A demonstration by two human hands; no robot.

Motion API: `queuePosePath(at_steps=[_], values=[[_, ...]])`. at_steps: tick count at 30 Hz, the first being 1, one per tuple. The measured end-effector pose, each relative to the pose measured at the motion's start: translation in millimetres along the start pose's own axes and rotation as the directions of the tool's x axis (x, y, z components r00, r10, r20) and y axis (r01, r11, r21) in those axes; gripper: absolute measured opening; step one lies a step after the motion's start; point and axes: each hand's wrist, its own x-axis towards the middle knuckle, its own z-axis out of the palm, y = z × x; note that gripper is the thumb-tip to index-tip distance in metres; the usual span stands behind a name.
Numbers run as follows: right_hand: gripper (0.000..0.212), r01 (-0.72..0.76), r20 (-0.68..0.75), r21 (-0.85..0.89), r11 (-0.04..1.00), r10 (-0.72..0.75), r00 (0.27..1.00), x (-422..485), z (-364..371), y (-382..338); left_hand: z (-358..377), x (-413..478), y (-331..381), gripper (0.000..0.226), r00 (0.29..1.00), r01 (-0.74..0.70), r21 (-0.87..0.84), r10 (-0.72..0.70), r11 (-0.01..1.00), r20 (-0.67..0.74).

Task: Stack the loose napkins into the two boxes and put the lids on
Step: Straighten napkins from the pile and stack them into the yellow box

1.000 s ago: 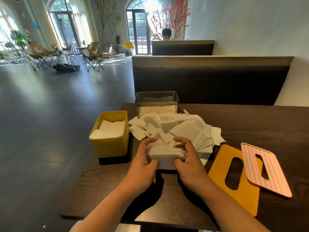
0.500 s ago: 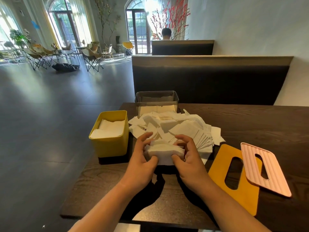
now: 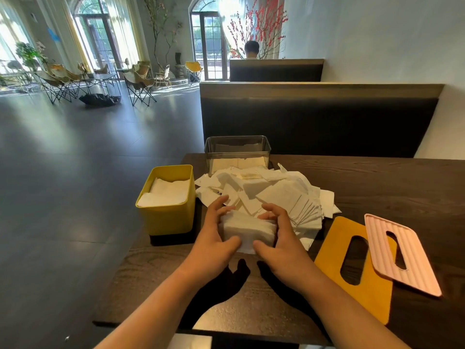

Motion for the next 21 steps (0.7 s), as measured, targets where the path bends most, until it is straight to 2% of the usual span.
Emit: queuePosePath(at_steps=[2,4,8,13,15,19,21], values=[[0.088,-0.019,0.059,-0.091,0.996,0.024,0.998,0.4,1.2,3.0,0.6,-0.9,1.3,0.096,0.997,0.030,0.019,-0.031,0.999,0.074],[0.085,-0.039,0.055,-0.109,0.993,0.045,0.997,0.8,2.0,1.3,3.9,-1.7,3.0,0.095,0.995,0.023,0.028,-0.026,0.999,0.096],[0.079,0.014,-0.055,-0.019,1.000,-0.015,0.998,0.6,0.8,-0.7,7.8,-1.3,2.9,0.091,0.998,0.002,-0.045,0.000,0.999,0.061],[0.081,-0.021,0.033,-0.128,0.992,0.026,0.999,1.2,1.4,1.9,5.3,2.4,0.8,0.094,0.998,0.004,0.033,-0.006,0.999,0.067],[0.077,-0.024,0.001,-0.110,0.994,0.024,1.000,1.4,1.4,0.9,5.7,3.2,0.4,0.092,0.998,0.015,0.048,-0.018,0.999,0.067],[0.071,0.030,-0.079,0.015,0.999,-0.029,0.996,-0.2,-0.4,0.8,4.1,0.4,-2.5,0.086,1.000,0.007,-0.066,-0.006,0.998,0.023],[0.073,0.038,-0.051,-0.038,0.999,-0.040,0.998,-0.4,-0.9,1.8,2.9,-0.2,-6.6,0.088,1.000,0.011,-0.094,-0.009,0.996,0.021]])
